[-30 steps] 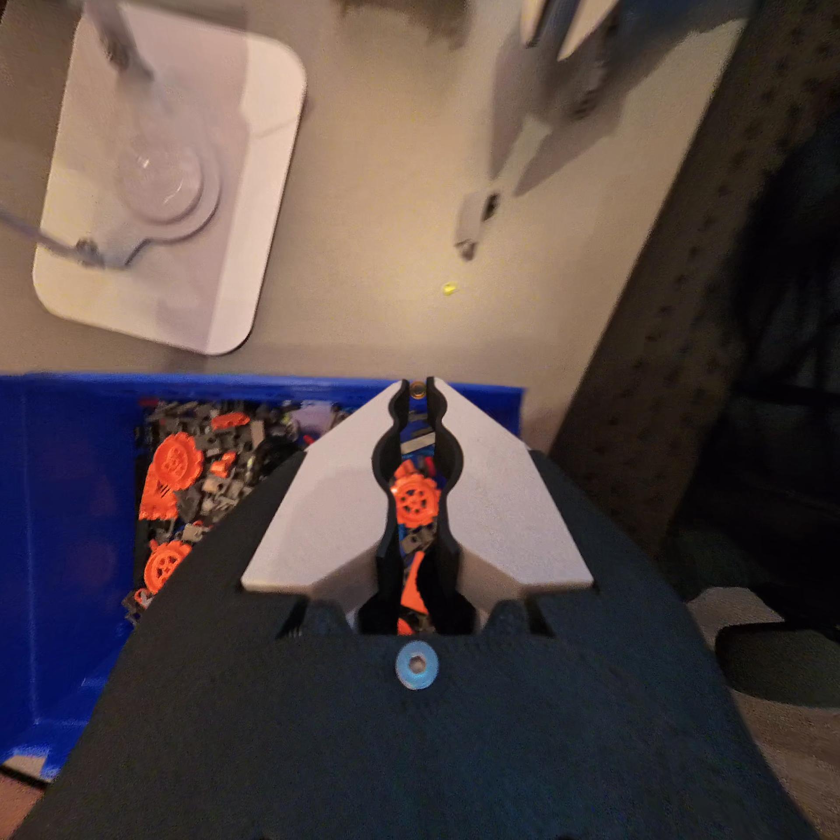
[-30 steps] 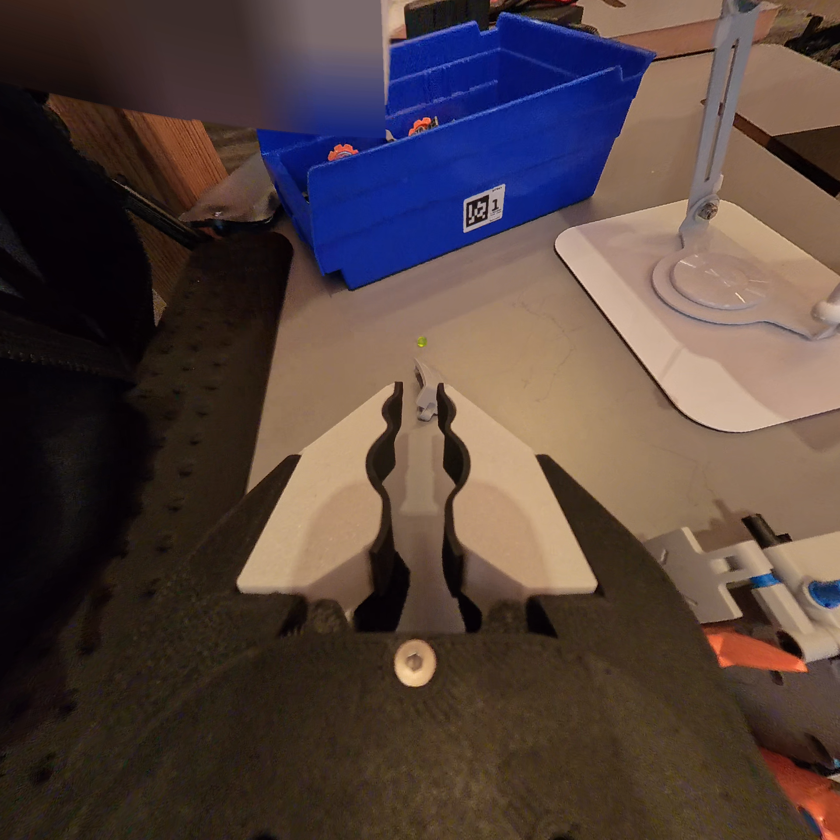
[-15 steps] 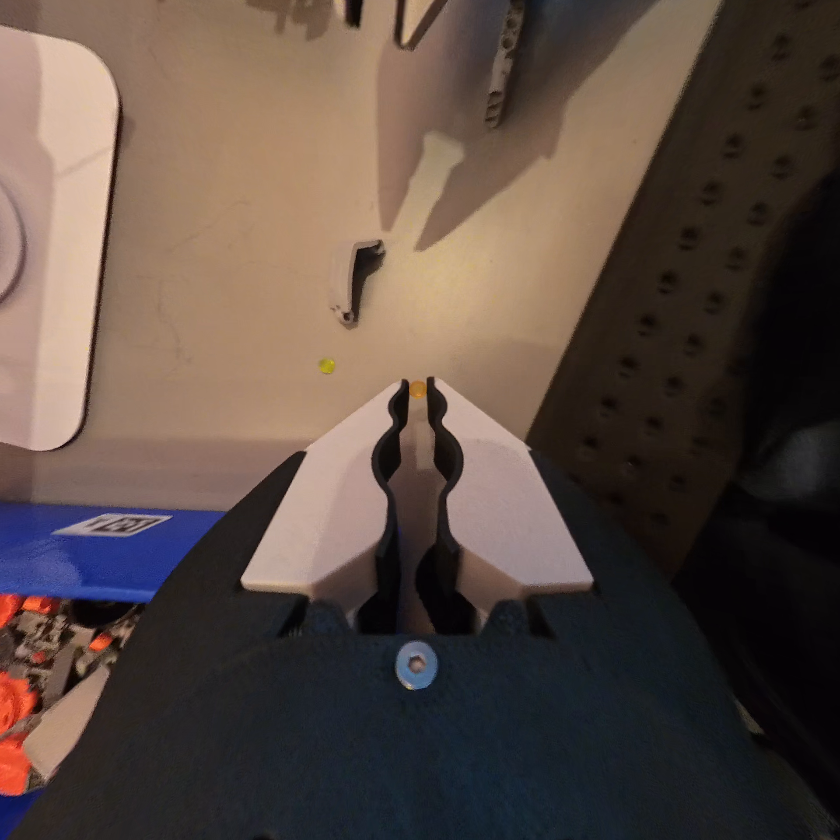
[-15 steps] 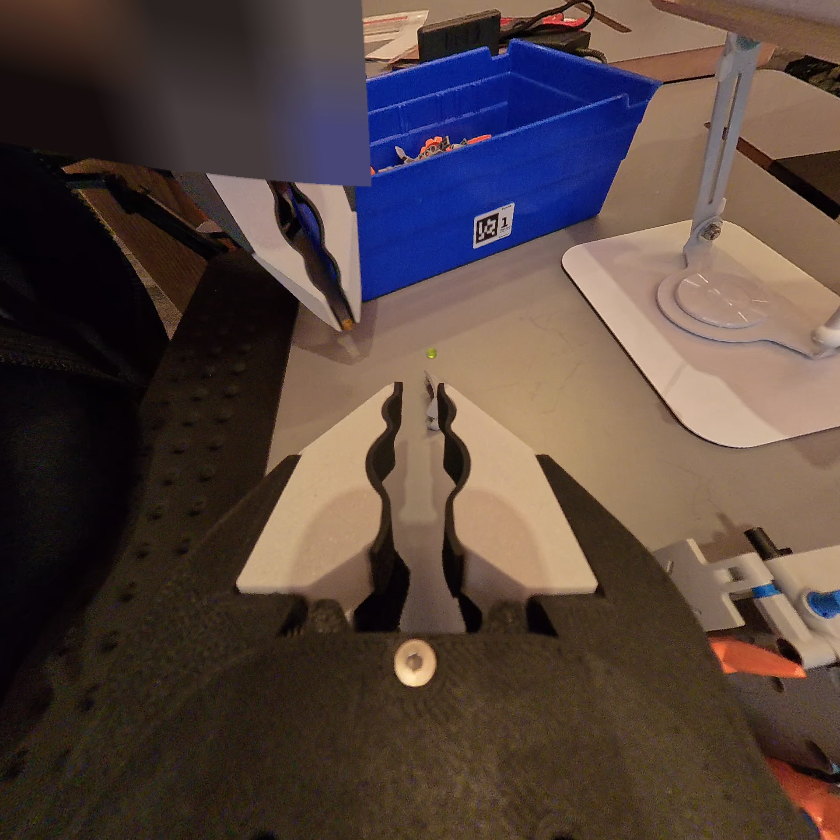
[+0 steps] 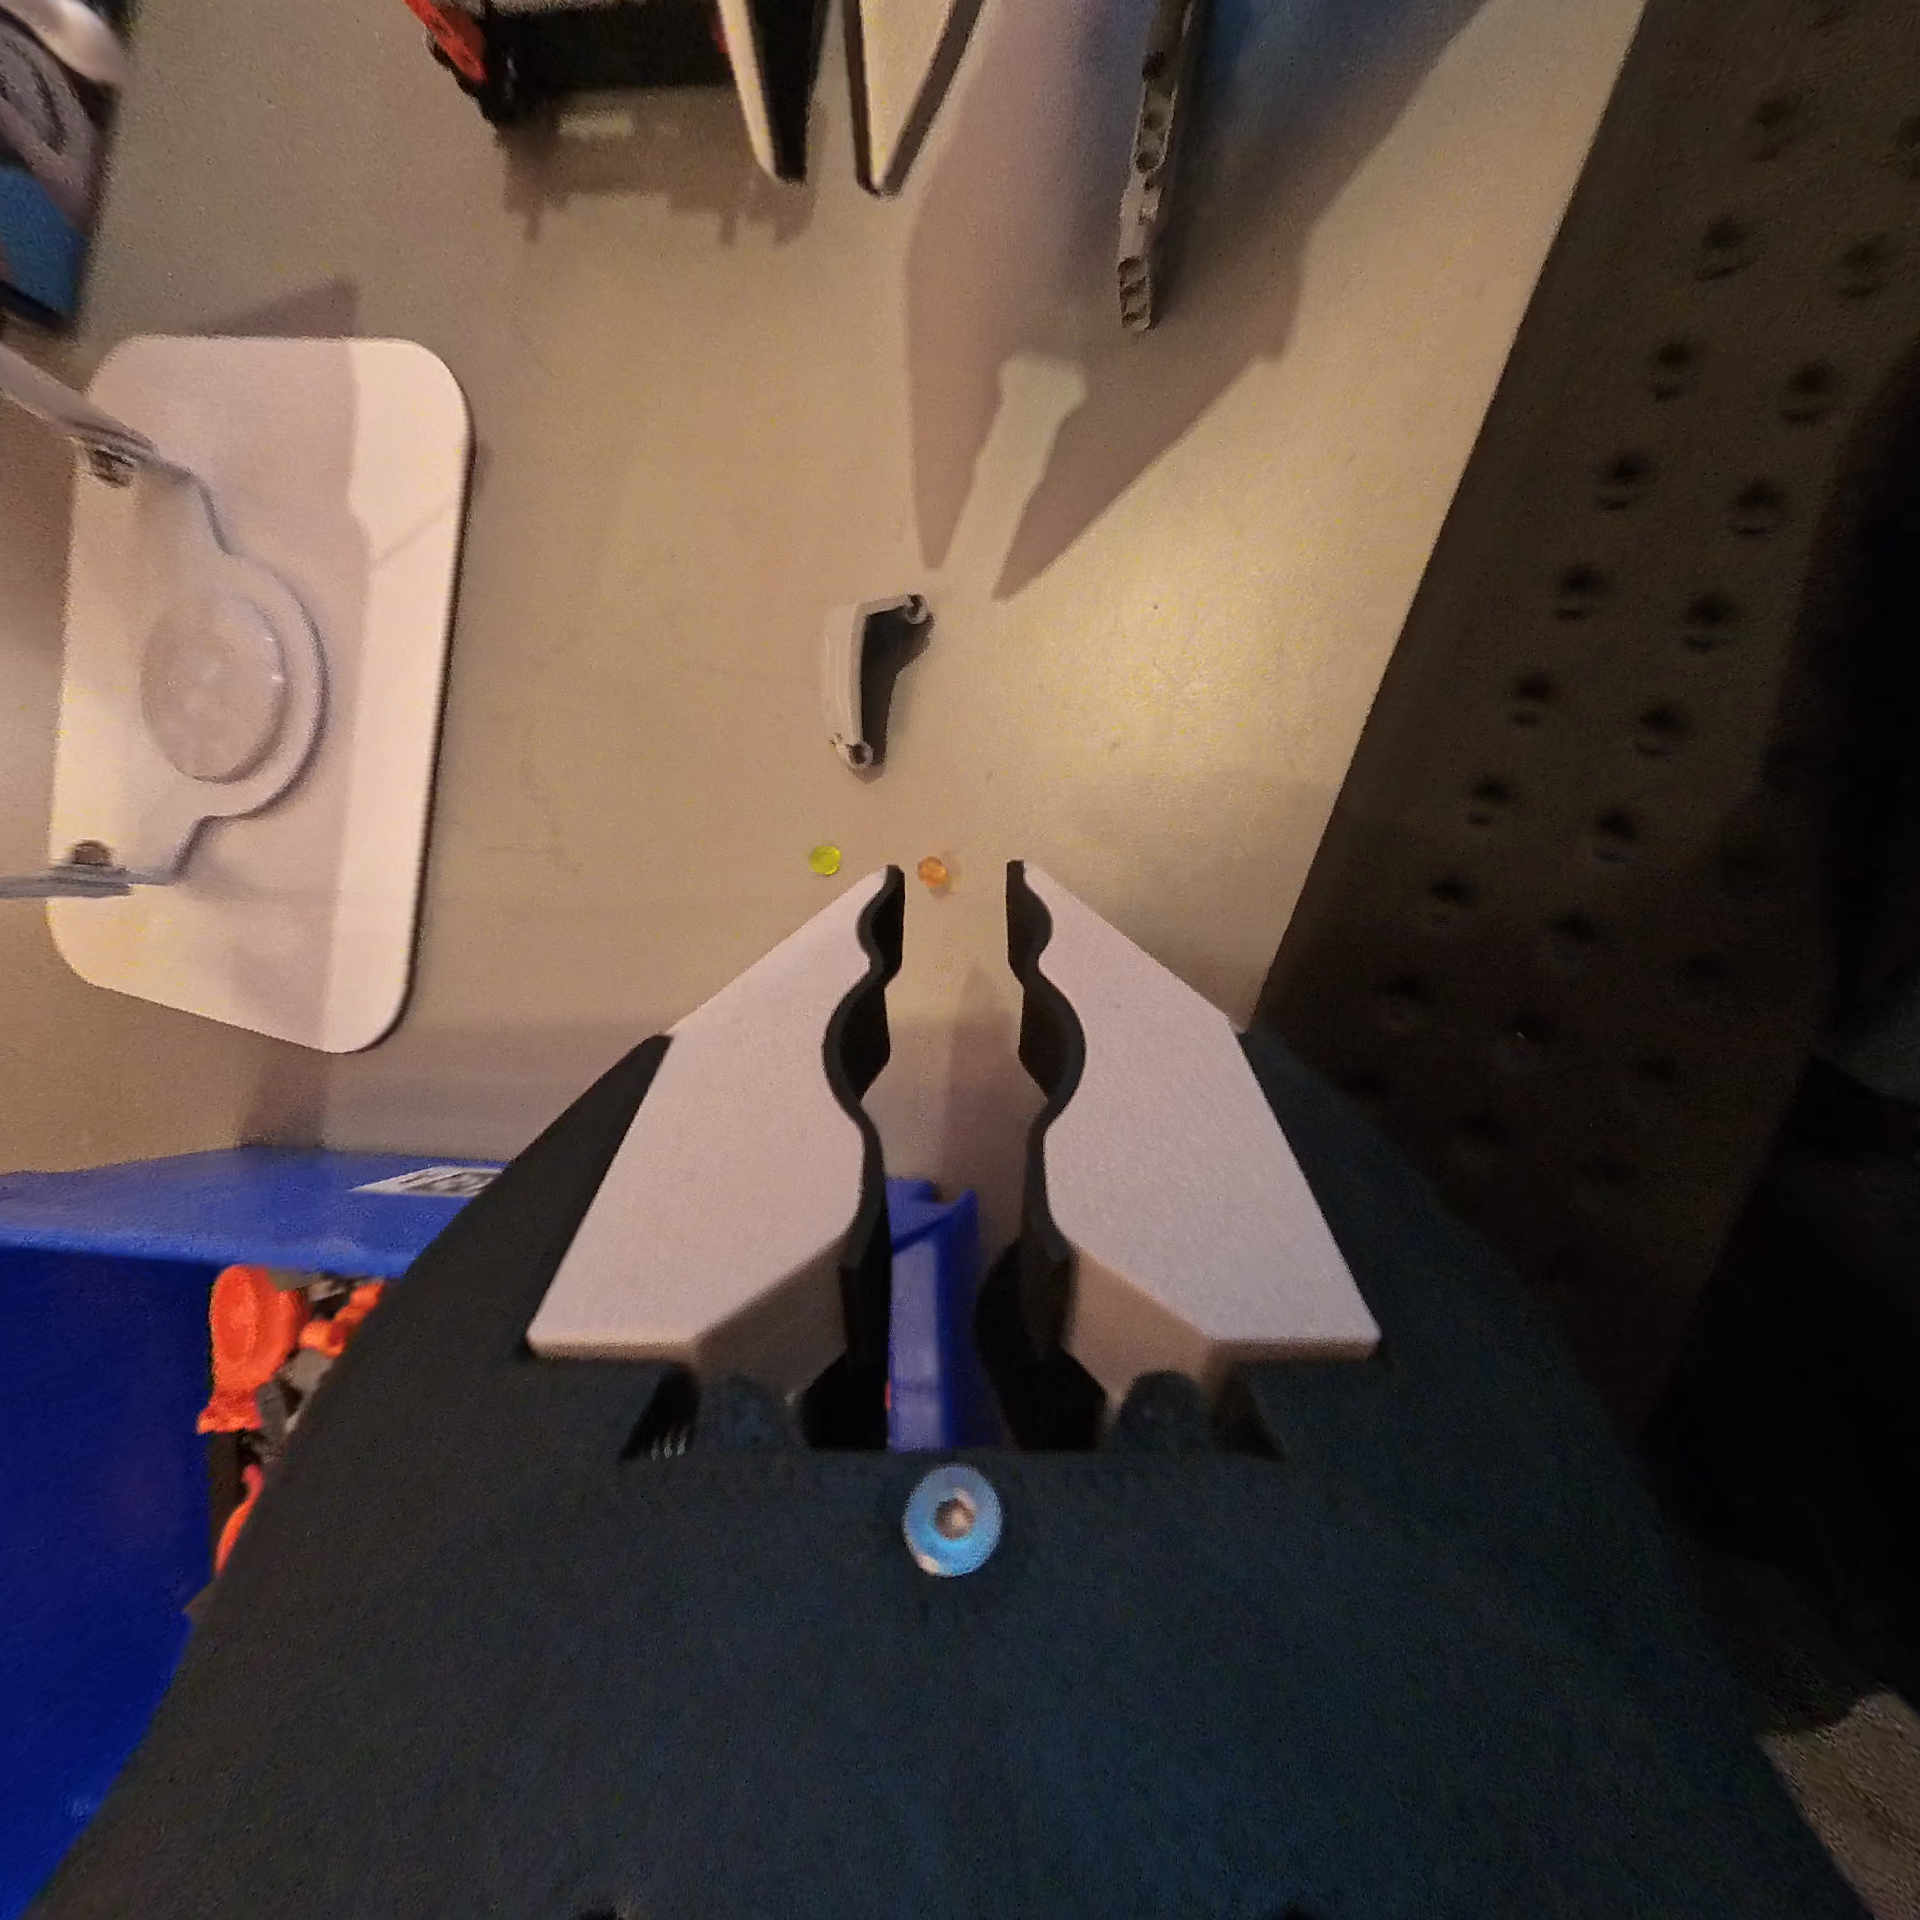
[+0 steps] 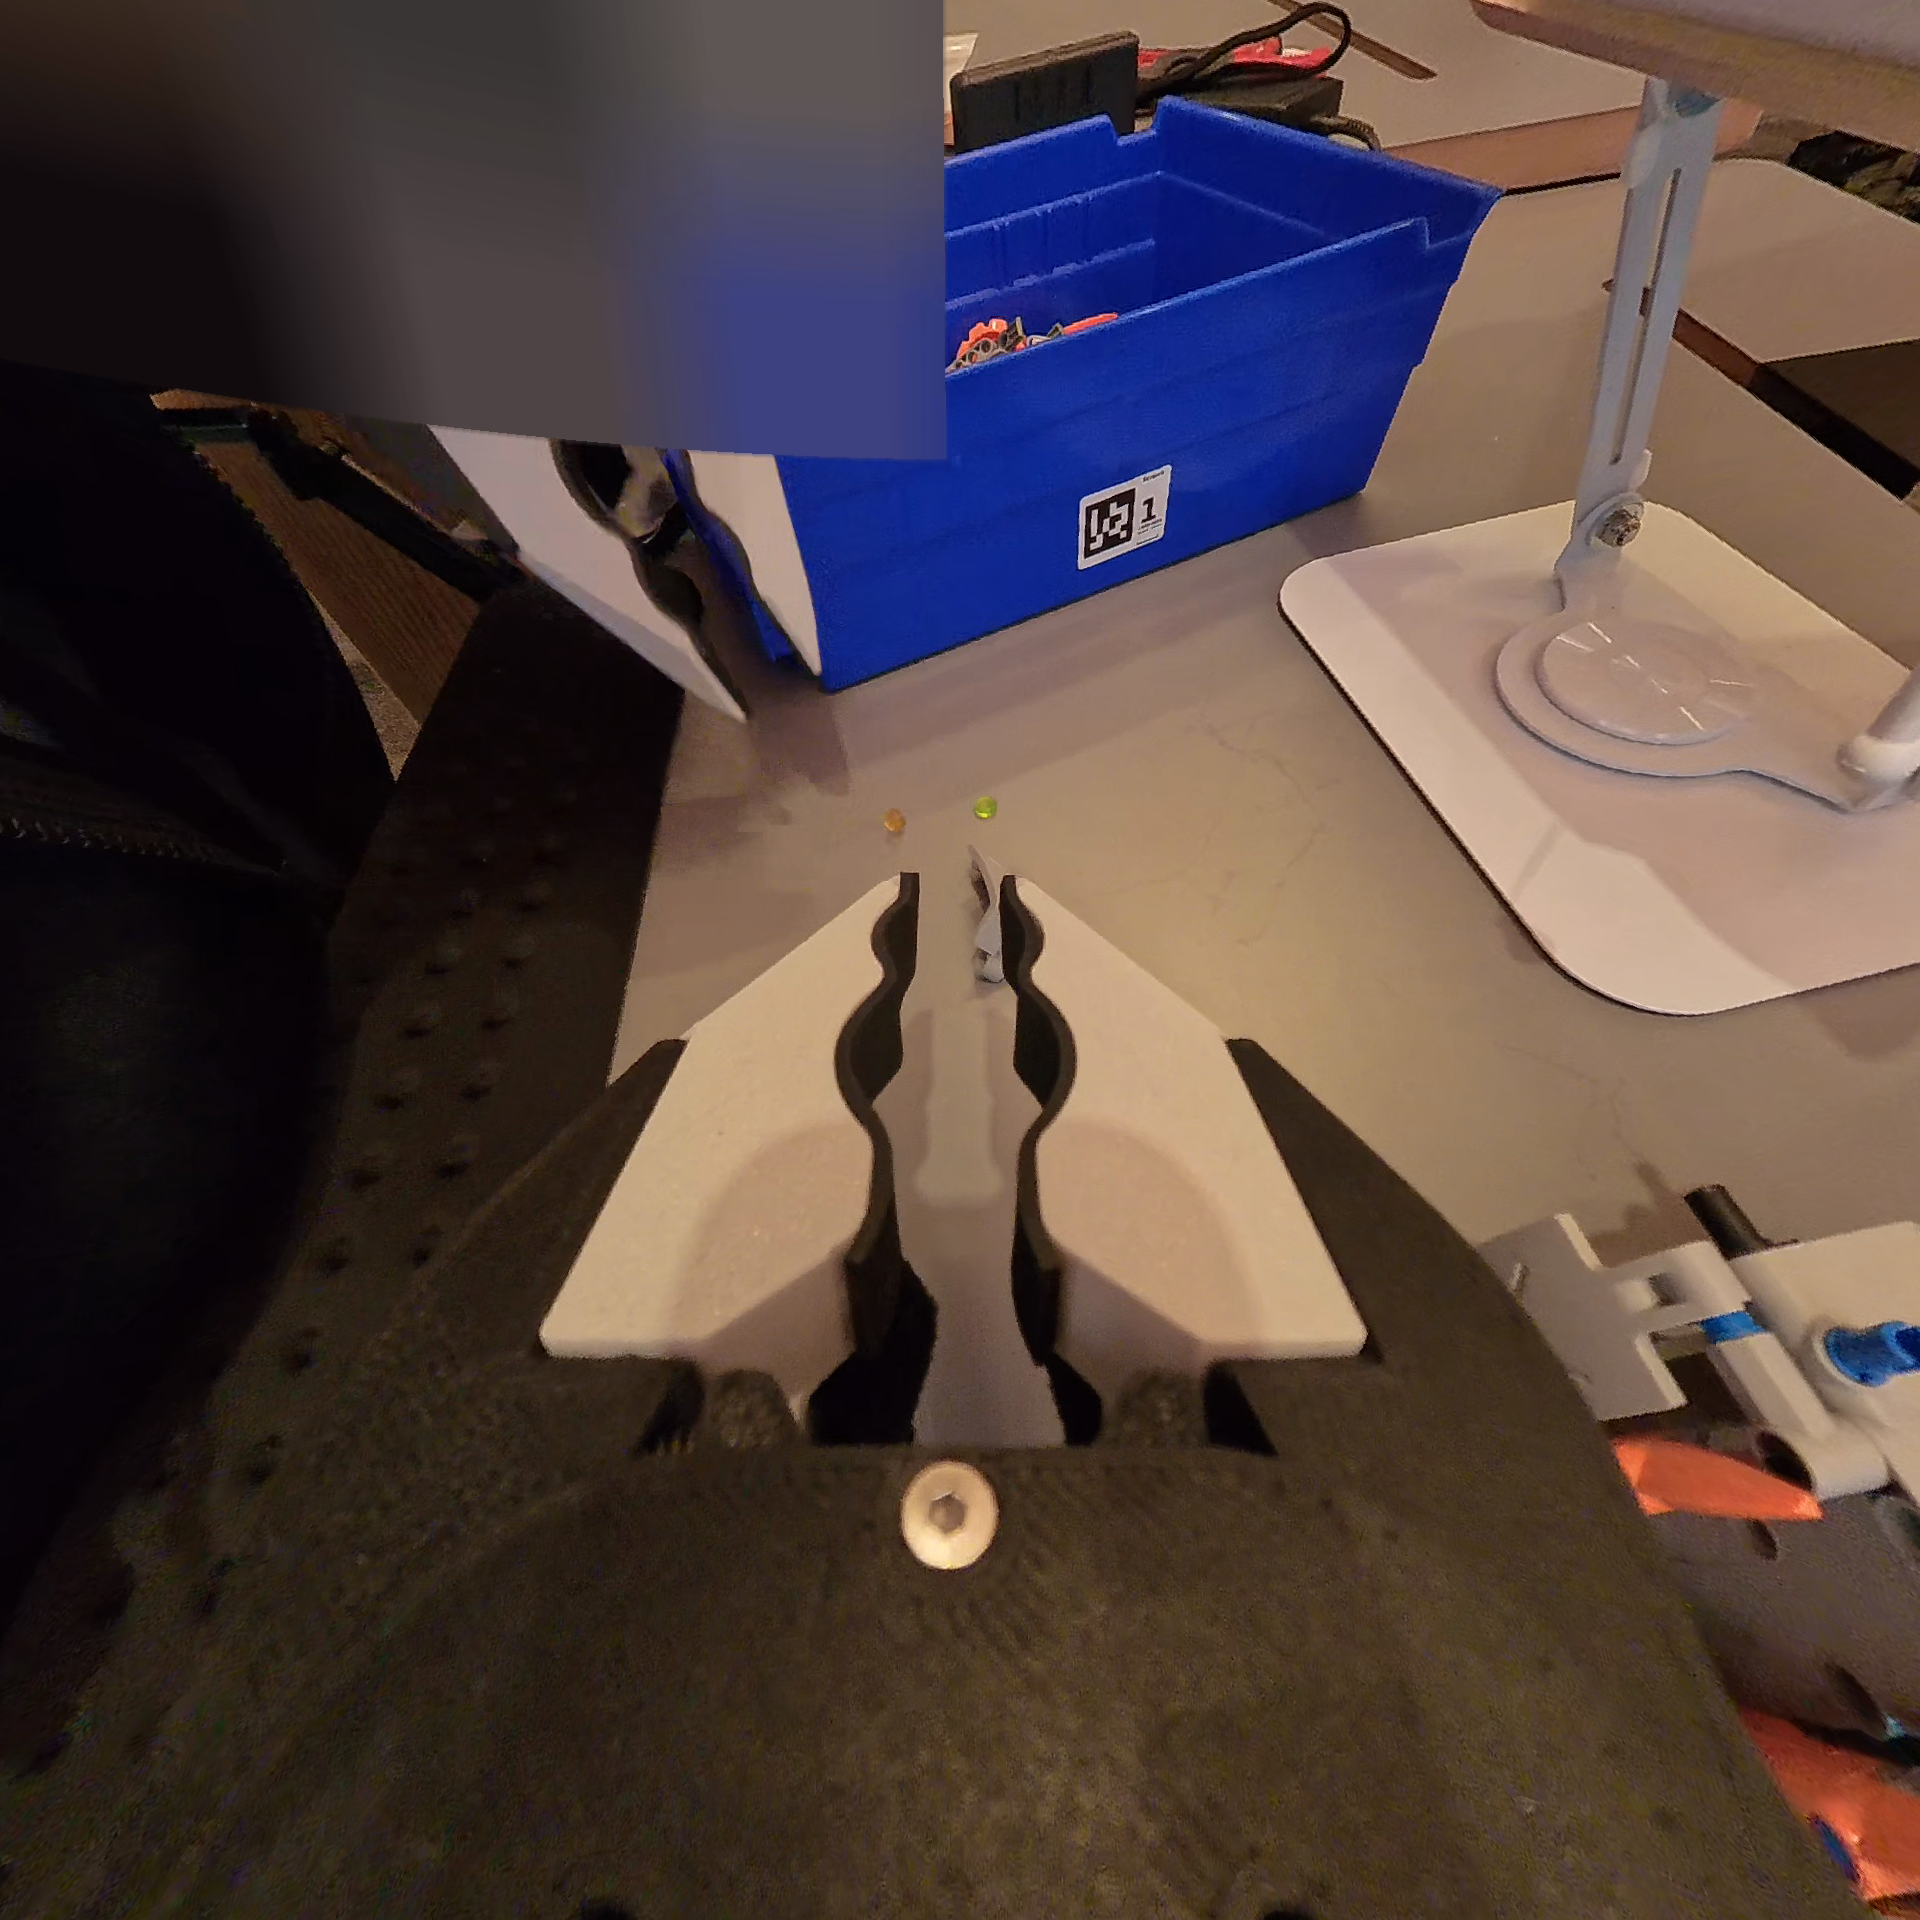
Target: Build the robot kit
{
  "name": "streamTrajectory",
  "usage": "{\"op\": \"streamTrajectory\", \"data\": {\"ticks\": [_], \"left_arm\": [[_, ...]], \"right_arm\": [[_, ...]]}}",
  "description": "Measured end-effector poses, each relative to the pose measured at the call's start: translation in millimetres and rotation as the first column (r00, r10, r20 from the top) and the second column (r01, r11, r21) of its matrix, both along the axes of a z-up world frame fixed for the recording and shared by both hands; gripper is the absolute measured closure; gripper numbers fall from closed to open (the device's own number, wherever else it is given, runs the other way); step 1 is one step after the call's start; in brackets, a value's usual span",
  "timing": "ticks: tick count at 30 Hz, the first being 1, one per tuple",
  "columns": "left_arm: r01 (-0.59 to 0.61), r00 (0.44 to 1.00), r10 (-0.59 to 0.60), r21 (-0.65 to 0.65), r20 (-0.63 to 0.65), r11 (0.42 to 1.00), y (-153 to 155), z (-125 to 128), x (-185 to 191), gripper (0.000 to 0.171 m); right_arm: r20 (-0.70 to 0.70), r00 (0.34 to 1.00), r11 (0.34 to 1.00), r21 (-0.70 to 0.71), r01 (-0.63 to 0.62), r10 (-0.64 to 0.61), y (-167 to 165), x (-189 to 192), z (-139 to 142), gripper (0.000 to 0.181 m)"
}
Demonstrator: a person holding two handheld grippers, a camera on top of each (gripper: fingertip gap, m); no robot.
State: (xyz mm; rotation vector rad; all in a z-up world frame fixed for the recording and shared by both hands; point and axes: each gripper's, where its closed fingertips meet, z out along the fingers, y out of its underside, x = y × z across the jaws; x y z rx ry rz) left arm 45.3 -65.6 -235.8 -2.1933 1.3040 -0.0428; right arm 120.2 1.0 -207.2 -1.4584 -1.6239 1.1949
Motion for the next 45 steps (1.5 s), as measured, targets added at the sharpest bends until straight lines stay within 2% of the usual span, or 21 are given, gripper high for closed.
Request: {"op": "streamTrajectory", "data": {"ticks": [4, 8, 10, 12, 14, 16, 18, 21, 28, 32, 34, 36, 38, 41, 45], "left_arm": [[-0.035, 0.997, 0.03, 0.067, 0.067, 0.997, 5, 40, -32, 0.161], [-0.171, 0.981, 0.158, 0.122, 0.112, 0.978, 27, 81, -93, 0.16], [-0.234, 0.967, 0.219, 0.122, 0.127, 0.964, 40, 87, -125, 0.157], [-0.298, 0.949, 0.292, 0.037, 0.118, 0.954, 50, 71, -150, 0.158], [-0.331, 0.94, 0.335, -0.06, 0.07, 0.942, 57, 40, -165, 0.16], [-0.29, 0.947, 0.304, -0.132, 0.103, 0.948, 61, 15, -157, 0.163], [-0.282, 0.95, 0.302, -0.204, 0.076, 0.938, 64, -13, -153, 0.162], [-0.282, 0.957, 0.291, -0.213, 0.012, 0.936, 71, -36, -155, 0.162], [-0.323, 0.946, 0.31, -0.214, -0.096, 0.922, 79, -53, -172, 0.153], [-0.296, 0.955, 0.285, -0.21, -0.082, 0.932, 82, -53, -168, 0.146], [-0.257, 0.966, 0.247, -0.174, -0.076, 0.951, 84, -50, -163, 0.149], [-0.25, 0.964, 0.232, -0.146, -0.132, 0.957, 85, -51, -167, 0.15], [-0.28, 0.958, 0.263, -0.167, -0.116, 0.945, 87, -54, -169, 0.146], [-0.298, 0.954, 0.283, -0.196, -0.099, 0.934, 88, -54, -172, 0.151], [-0.263, 0.964, 0.248, -0.212, -0.099, 0.941, 82, -55, -170, 0.153]], "right_arm": [[-0.001, 1.0, 1.0, -0.003, -0.001, 0.001, 0, 0, 0, 0.168], [0.0, 1.0, 1.0, -0.003, 0.0, 0.0, 0, 0, 0, 0.168], [0.002, 1.0, 1.0, 0.0, 0.0, 0.0, 0, 0, -1, 0.168], [0.006, 1.0, 1.0, -0.001, 0.001, -0.001, 0, 0, -2, 0.168], [0.013, 1.0, 1.0, -0.004, 0.002, -0.002, 1, -1, -4, 0.168], [0.017, 1.0, 1.0, -0.001, 0.002, -0.002, 1, -1, -5, 0.168], [0.019, 1.0, 1.0, -0.001, 0.005, -0.005, 2, -1, -6, 0.168], [0.018, 1.0, 1.0, -0.002, 0.007, -0.007, 3, 0, -6, 0.168], [0.017, 1.0, 1.0, -0.008, 0.003, -0.003, 2, -1, -6, 0.168], [0.014, 1.0, 1.0, -0.007, 0.004, -0.004, 2, -1, -5, 0.168], [0.018, 1.0, 1.0, -0.009, 0.004, -0.003, 2, -1, -7, 0.168], [0.02, 1.0, 1.0, -0.011, 0.003, -0.003, 2, -1, -7, 0.168], [0.022, 1.0, 1.0, -0.013, 0.002, -0.002, 2, -1, -8, 0.168], [0.021, 1.0, 1.0, -0.012, 0.004, -0.004, 2, -1, -8, 0.168], [0.022, 1.0, 1.0, -0.017, 0.005, -0.005, 3, -1, -9, 0.168]]}}
